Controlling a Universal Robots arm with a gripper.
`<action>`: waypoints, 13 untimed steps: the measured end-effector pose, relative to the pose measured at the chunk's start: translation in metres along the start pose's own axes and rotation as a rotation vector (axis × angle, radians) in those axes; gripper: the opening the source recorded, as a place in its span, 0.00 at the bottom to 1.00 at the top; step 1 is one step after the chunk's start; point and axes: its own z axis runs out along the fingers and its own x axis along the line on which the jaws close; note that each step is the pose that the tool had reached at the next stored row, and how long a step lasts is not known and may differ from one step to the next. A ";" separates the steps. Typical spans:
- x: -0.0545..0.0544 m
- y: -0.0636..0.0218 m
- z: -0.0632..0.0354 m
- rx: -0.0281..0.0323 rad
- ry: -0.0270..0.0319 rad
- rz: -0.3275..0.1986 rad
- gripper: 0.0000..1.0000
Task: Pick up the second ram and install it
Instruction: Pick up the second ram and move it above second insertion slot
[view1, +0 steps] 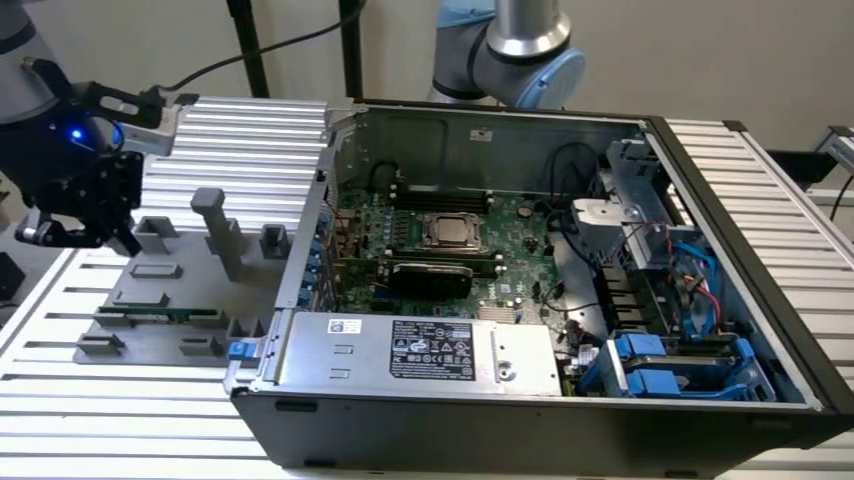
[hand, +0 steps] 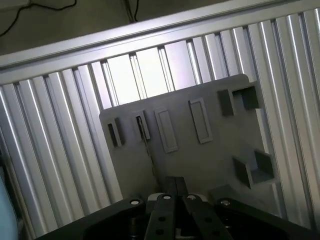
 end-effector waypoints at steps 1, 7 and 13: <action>0.000 0.0000 0.0008 0.0015 0.0001 -0.015 0.11; 0.000 0.0002 0.0048 0.0044 0.0178 -0.095 0.11; -0.001 0.0004 0.0103 0.0071 0.0394 -0.146 0.11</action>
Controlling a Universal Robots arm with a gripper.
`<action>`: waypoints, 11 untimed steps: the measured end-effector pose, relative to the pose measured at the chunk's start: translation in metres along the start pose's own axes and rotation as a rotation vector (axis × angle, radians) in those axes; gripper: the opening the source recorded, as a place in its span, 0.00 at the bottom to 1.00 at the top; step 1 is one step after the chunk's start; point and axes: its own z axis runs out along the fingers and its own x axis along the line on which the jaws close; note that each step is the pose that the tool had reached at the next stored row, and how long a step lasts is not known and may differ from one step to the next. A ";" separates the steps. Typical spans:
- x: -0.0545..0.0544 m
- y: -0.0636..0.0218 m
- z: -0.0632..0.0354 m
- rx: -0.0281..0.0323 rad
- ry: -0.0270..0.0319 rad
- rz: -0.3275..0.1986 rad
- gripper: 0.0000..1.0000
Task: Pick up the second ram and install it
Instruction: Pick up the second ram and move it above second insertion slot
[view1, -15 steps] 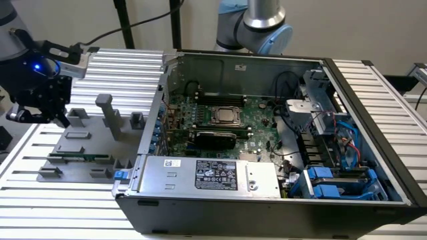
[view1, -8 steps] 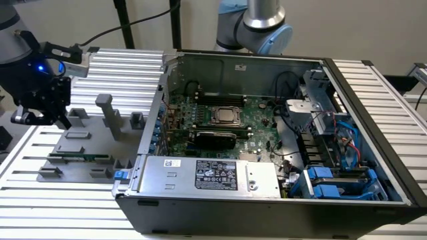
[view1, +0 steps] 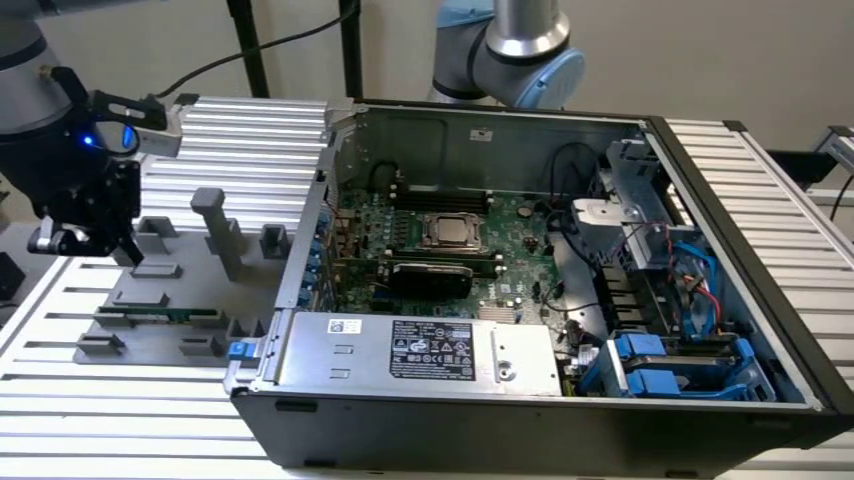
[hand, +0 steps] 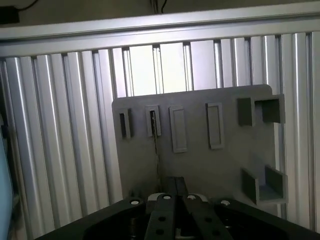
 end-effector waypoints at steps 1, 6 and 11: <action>0.000 0.0000 0.0013 0.0002 0.0035 -0.003 0.11; 0.000 -0.0014 0.0100 0.0012 0.0139 -0.007 0.17; -0.001 -0.0033 0.0191 0.0015 0.0155 -0.010 0.36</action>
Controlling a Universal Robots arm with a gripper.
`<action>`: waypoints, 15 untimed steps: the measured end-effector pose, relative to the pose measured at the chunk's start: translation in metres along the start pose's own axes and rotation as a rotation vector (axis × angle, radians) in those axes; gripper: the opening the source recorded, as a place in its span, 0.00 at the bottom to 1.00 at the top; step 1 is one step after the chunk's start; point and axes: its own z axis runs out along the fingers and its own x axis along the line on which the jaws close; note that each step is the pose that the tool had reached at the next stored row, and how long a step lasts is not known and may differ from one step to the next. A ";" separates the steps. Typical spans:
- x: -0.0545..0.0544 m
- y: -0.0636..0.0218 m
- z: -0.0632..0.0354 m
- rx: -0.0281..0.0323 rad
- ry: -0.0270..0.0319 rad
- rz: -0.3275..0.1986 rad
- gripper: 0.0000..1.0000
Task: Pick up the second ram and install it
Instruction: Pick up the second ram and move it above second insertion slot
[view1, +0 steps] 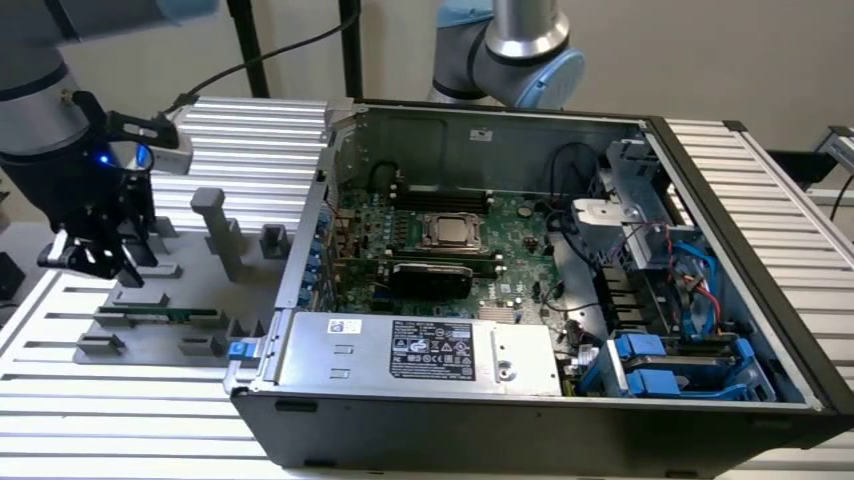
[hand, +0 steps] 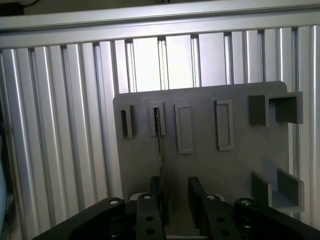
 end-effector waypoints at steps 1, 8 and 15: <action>0.000 -0.0003 0.0017 -0.0001 0.0002 -0.001 0.36; 0.000 -0.0019 0.0145 0.0000 0.0003 -0.008 0.36; 0.000 -0.0024 0.0273 0.0002 0.0000 -0.017 0.36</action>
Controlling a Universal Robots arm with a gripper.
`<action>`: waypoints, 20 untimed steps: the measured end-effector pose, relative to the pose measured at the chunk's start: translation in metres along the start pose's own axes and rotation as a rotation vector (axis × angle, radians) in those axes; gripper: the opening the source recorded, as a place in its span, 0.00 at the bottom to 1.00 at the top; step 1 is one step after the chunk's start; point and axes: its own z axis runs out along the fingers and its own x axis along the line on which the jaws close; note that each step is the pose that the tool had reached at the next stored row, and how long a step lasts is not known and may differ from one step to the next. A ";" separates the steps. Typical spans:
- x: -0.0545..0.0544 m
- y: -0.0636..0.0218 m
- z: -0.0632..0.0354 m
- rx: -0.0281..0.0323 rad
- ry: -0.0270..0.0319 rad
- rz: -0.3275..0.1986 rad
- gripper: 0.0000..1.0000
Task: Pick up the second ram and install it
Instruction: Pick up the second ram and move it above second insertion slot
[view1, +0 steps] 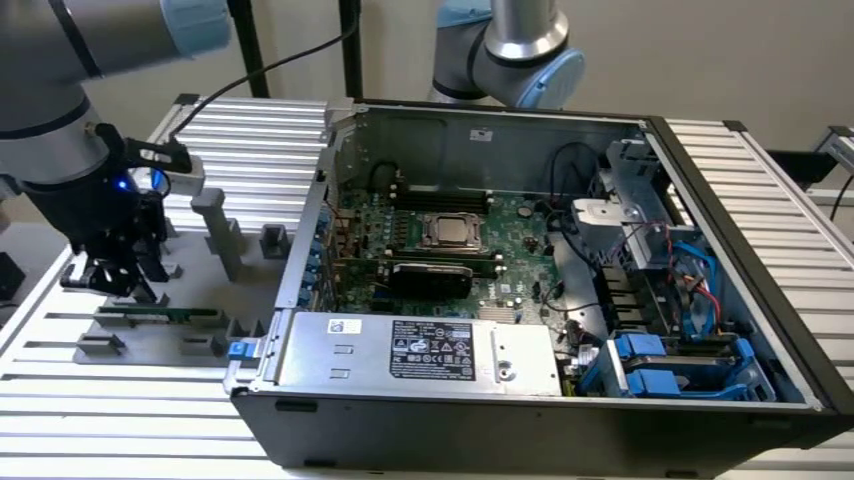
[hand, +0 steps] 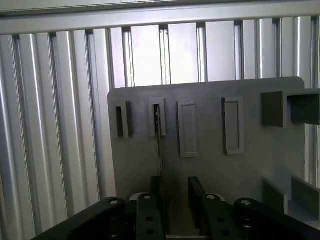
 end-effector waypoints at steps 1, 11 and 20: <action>0.000 -0.0001 0.0017 -0.0001 0.0001 -0.001 0.36; 0.006 -0.0015 0.0201 0.0001 -0.0002 -0.013 0.36; 0.008 -0.0017 0.0315 -0.0100 0.0002 -0.020 0.36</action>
